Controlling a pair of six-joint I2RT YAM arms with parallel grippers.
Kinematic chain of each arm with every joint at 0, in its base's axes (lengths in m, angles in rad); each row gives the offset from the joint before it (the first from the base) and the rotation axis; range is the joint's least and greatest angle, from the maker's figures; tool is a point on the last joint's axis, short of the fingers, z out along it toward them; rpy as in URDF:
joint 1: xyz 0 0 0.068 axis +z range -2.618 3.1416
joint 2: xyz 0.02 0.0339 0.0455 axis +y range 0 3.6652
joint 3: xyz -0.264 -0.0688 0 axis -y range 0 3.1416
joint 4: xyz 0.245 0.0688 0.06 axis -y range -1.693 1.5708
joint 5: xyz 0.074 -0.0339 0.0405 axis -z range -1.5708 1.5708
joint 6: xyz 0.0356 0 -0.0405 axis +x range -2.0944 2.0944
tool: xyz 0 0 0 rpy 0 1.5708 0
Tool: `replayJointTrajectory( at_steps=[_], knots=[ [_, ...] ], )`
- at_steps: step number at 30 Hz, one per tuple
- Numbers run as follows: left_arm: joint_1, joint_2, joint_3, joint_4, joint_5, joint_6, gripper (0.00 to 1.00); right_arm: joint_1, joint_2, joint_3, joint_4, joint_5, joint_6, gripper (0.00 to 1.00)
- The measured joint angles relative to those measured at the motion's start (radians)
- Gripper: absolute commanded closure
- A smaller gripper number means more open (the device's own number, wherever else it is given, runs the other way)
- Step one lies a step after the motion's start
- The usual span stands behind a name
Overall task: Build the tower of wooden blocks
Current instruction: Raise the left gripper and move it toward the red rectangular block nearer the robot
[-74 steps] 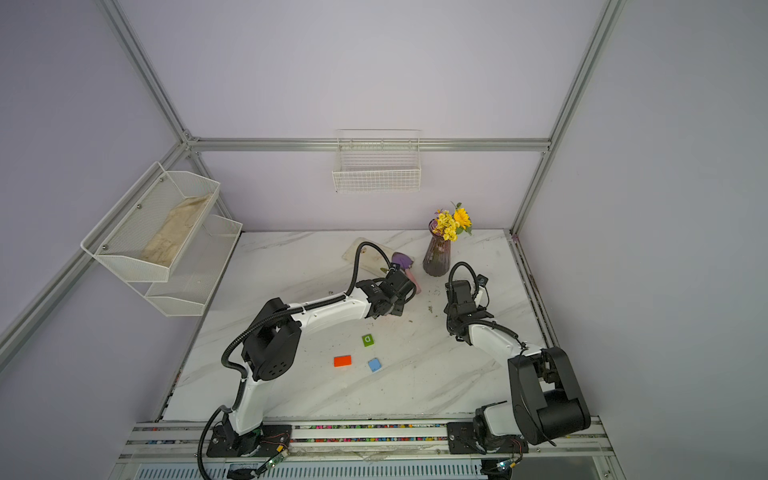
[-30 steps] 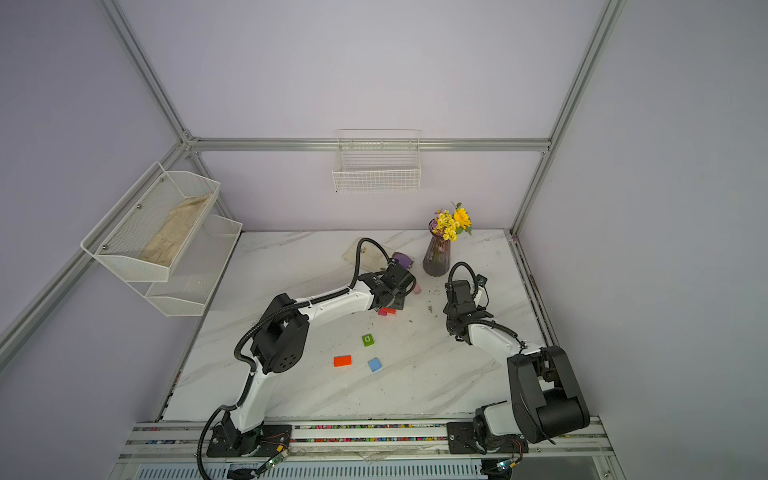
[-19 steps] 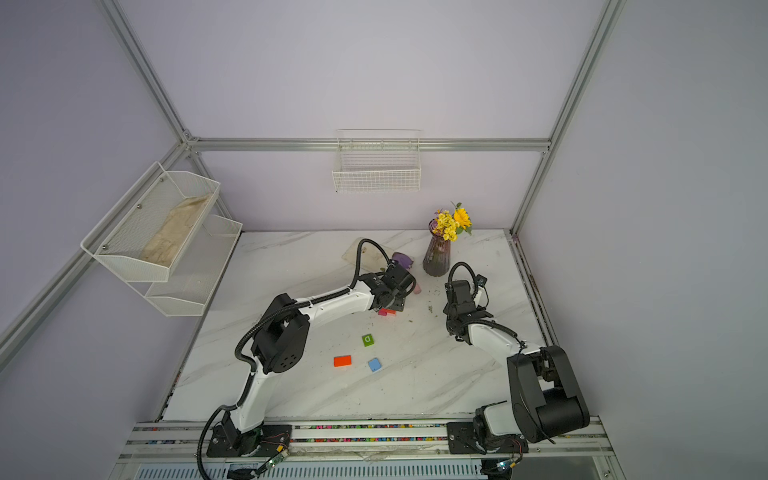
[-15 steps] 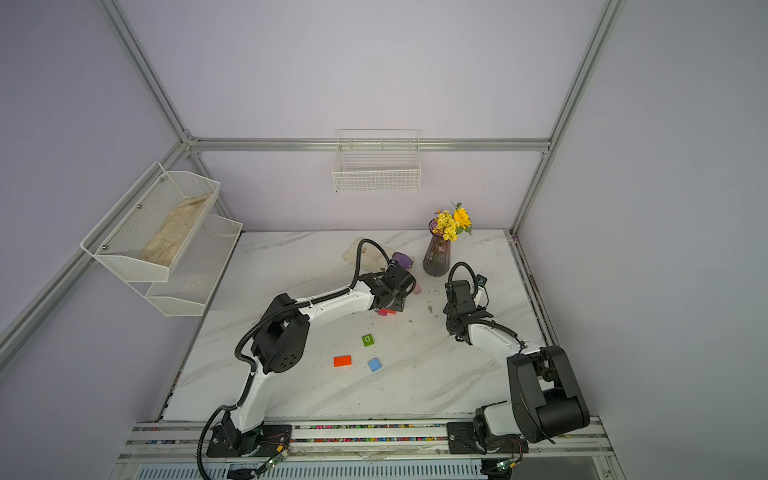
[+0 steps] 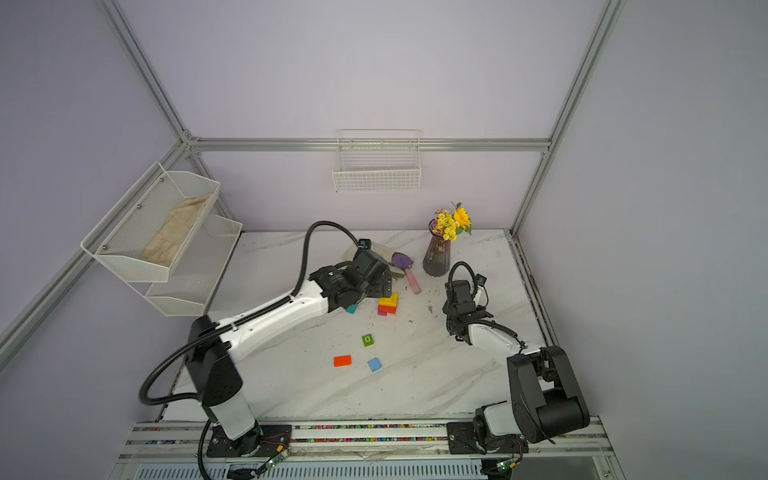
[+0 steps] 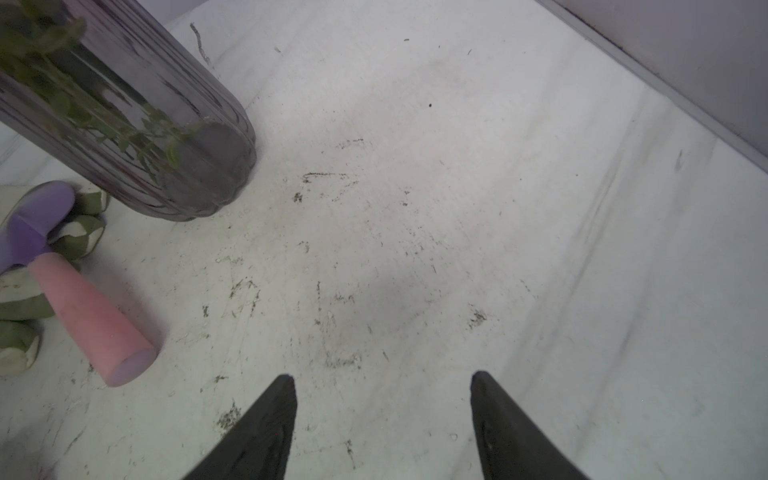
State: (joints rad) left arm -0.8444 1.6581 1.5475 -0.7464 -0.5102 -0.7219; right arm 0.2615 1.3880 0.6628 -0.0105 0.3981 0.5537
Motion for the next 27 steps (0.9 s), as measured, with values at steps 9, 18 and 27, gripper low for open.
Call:
replayJointTrajectory(
  at_steps=[9,18,27],
  knots=[
    [0.005,-0.527,-0.562,-0.049,-0.130,-0.243,0.00,0.000,-0.021,0.000,0.016,-0.013,-0.007,0.26],
    [0.008,-0.647,-0.802,-0.004,0.033,-0.309,0.00,0.000,0.002,0.000,0.025,-0.031,-0.010,0.25],
    [-0.165,-0.338,-0.799,0.045,0.091,-0.404,0.06,0.000,-0.050,-0.042,0.052,-0.045,-0.024,0.23]
  ],
)
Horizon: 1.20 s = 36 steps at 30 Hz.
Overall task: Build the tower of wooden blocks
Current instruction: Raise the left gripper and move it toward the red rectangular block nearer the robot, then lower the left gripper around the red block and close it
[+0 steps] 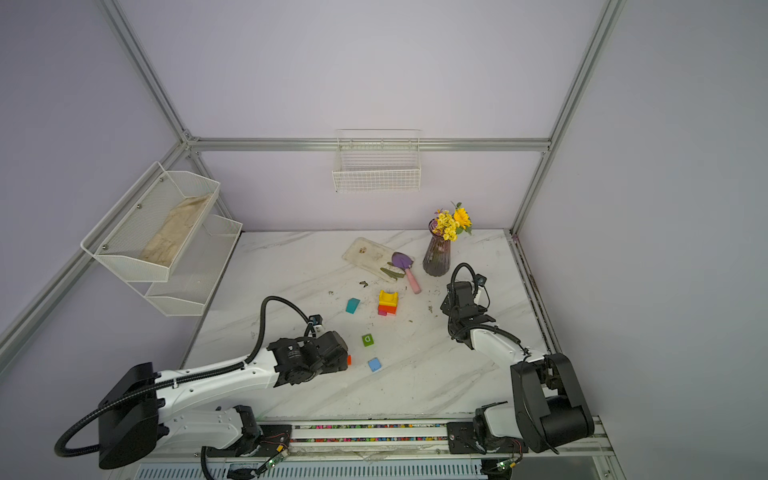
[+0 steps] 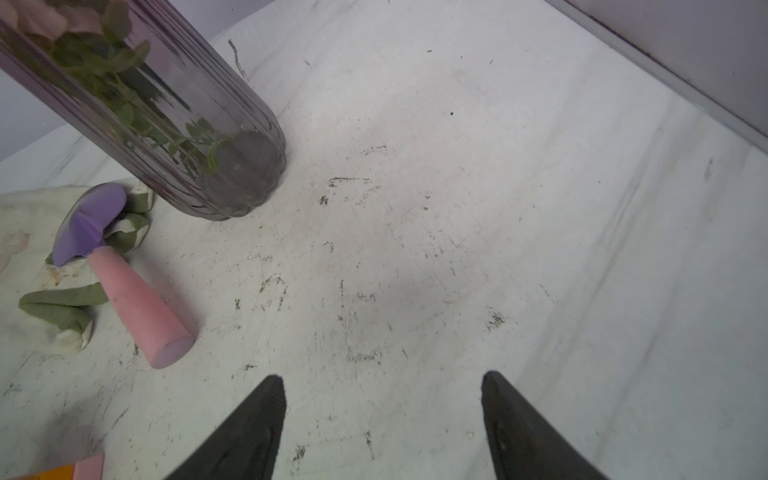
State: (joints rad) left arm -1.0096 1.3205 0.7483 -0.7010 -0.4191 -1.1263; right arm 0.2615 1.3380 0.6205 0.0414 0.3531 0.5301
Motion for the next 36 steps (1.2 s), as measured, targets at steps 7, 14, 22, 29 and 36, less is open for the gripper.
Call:
replayJointTrajectory(
  at_steps=[7,14,22,29,36],
  knots=[
    [-0.038,0.248,0.080,0.005,0.016,-0.049,0.11,0.000,-0.007,-0.006,0.000,-0.012,-0.005,0.23],
    [-0.039,0.331,0.163,0.036,0.027,-0.060,0.11,0.000,-0.007,-0.006,0.001,-0.021,-0.005,0.23],
    [-0.039,0.327,0.162,0.030,0.026,-0.122,0.24,0.000,0.003,-0.006,0.001,-0.026,-0.005,0.23],
    [-0.037,0.319,0.161,0.028,0.023,-0.176,0.29,0.000,0.010,-0.006,0.000,-0.030,-0.008,0.23],
    [-0.016,0.341,0.162,0.029,0.010,-0.184,0.34,0.000,0.011,-0.006,0.001,-0.032,-0.009,0.23]
  ],
)
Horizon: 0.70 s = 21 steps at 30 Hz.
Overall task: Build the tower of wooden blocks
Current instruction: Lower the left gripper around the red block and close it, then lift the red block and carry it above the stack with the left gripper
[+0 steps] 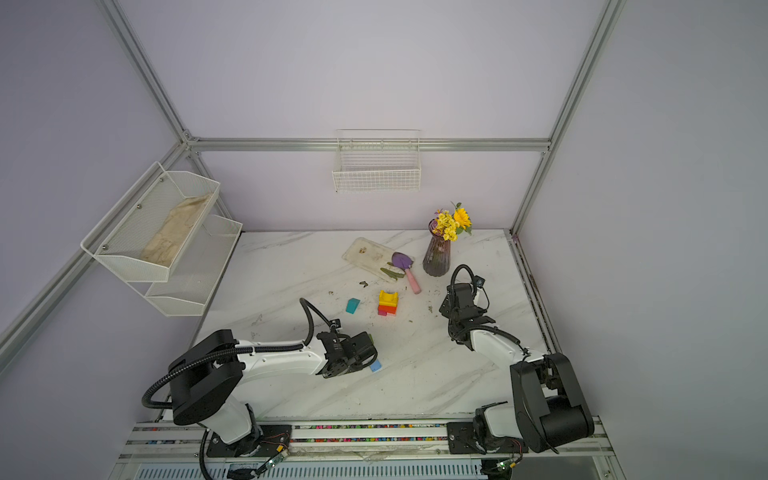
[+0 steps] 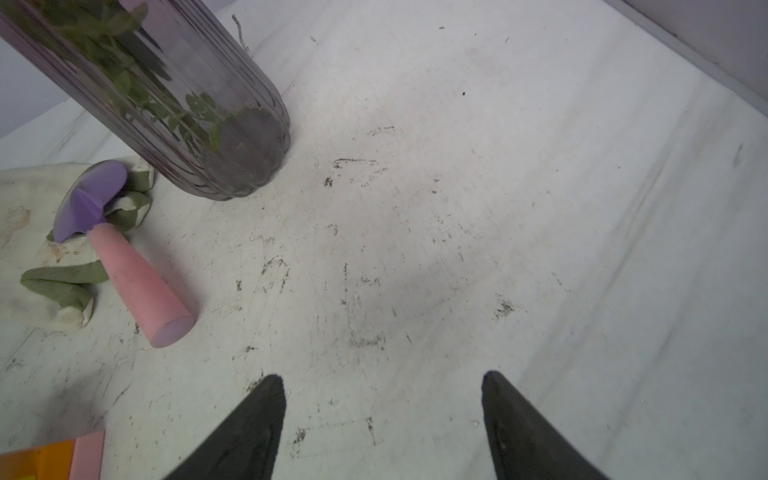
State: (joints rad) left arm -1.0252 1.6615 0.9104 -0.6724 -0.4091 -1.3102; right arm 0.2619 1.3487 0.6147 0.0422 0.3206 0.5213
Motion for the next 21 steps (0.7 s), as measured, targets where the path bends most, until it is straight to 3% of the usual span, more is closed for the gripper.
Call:
replayJointTrajectory(
  at_steps=[16,21],
  knots=[
    [0.019,0.022,0.013,0.004,-0.032,-0.002,0.63,0.000,0.004,0.000,0.000,-0.003,-0.001,0.23],
    [0.031,0.021,0.034,-0.028,-0.029,0.052,0.71,0.000,0.005,0.000,0.000,-0.003,-0.001,0.24]
  ],
)
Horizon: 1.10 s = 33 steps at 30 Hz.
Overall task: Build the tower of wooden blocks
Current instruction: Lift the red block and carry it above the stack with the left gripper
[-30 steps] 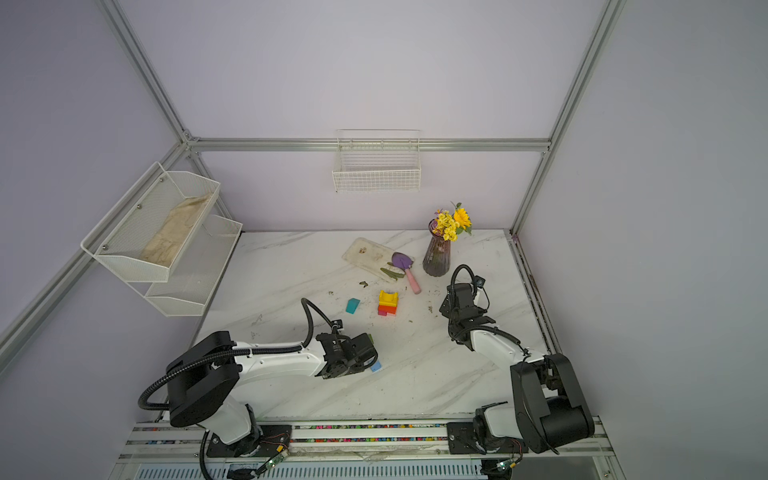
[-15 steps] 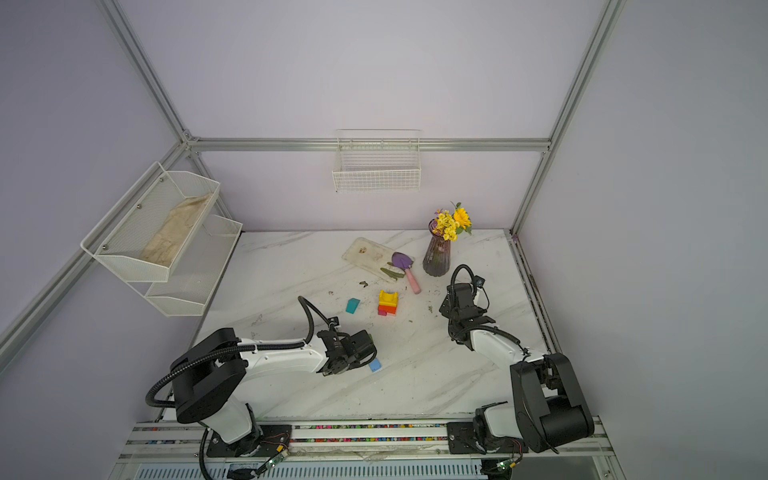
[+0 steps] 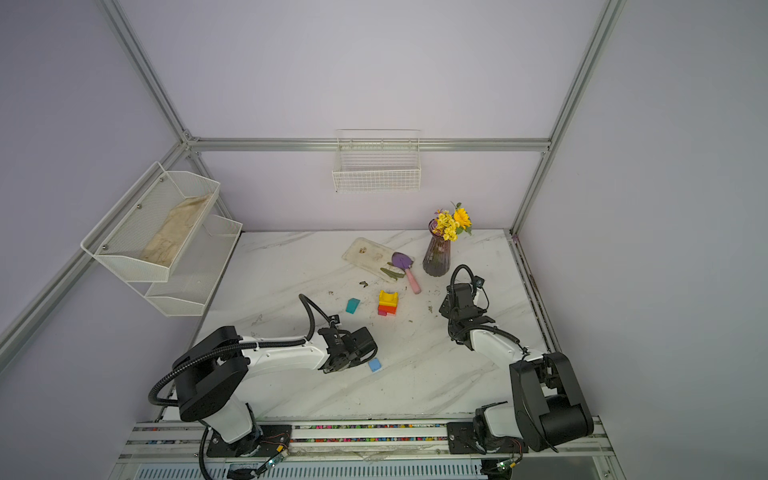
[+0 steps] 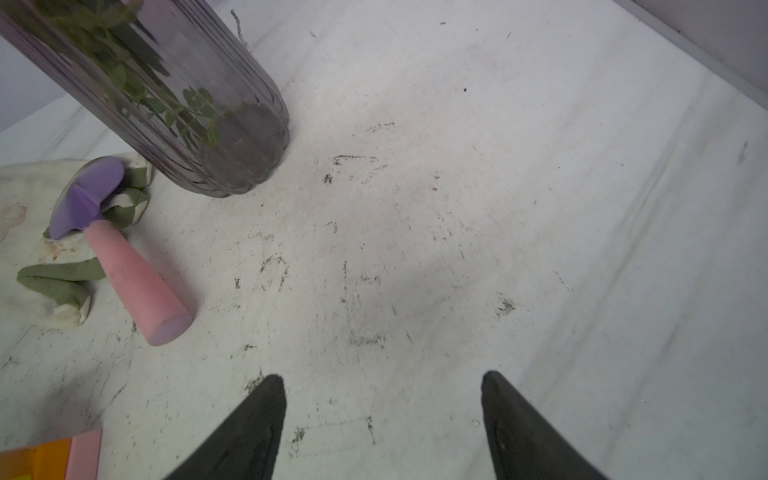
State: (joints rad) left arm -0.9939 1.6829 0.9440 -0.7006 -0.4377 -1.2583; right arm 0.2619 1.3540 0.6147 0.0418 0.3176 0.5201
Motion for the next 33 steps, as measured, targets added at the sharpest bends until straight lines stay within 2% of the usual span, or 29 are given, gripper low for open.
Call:
replayJointTrajectory(
  at_steps=[3,7,10,13,16,27,30,33],
  knots=[
    [0.012,-0.002,0.035,-0.061,-0.002,0.054,0.77,0.000,0.001,0.000,0.000,0.000,0.000,0.24],
    [0.036,-0.025,0.118,-0.113,-0.013,0.139,0.78,0.000,0.007,0.000,0.000,0.000,0.001,0.26],
    [0.052,-0.040,0.201,-0.133,-0.030,0.199,0.79,0.000,0.008,0.000,0.001,0.000,0.001,0.26],
    [0.071,-0.029,0.315,-0.155,-0.040,0.271,0.85,0.000,0.008,0.000,0.003,0.001,0.001,0.26],
    [0.089,0.034,0.476,-0.191,-0.047,0.348,0.86,0.000,0.008,0.000,0.013,0.001,0.001,0.26],
    [0.126,0.433,1.139,-0.360,-0.048,0.626,0.88,0.007,0.081,0.034,0.018,0.005,0.002,0.29],
    [0.140,0.511,1.272,-0.401,-0.035,0.663,0.88,0.010,0.086,0.034,0.018,0.005,0.002,0.29],
    [0.152,0.545,1.325,-0.432,-0.012,0.683,0.88,0.014,0.086,0.034,0.018,0.007,0.002,0.29]
  ],
)
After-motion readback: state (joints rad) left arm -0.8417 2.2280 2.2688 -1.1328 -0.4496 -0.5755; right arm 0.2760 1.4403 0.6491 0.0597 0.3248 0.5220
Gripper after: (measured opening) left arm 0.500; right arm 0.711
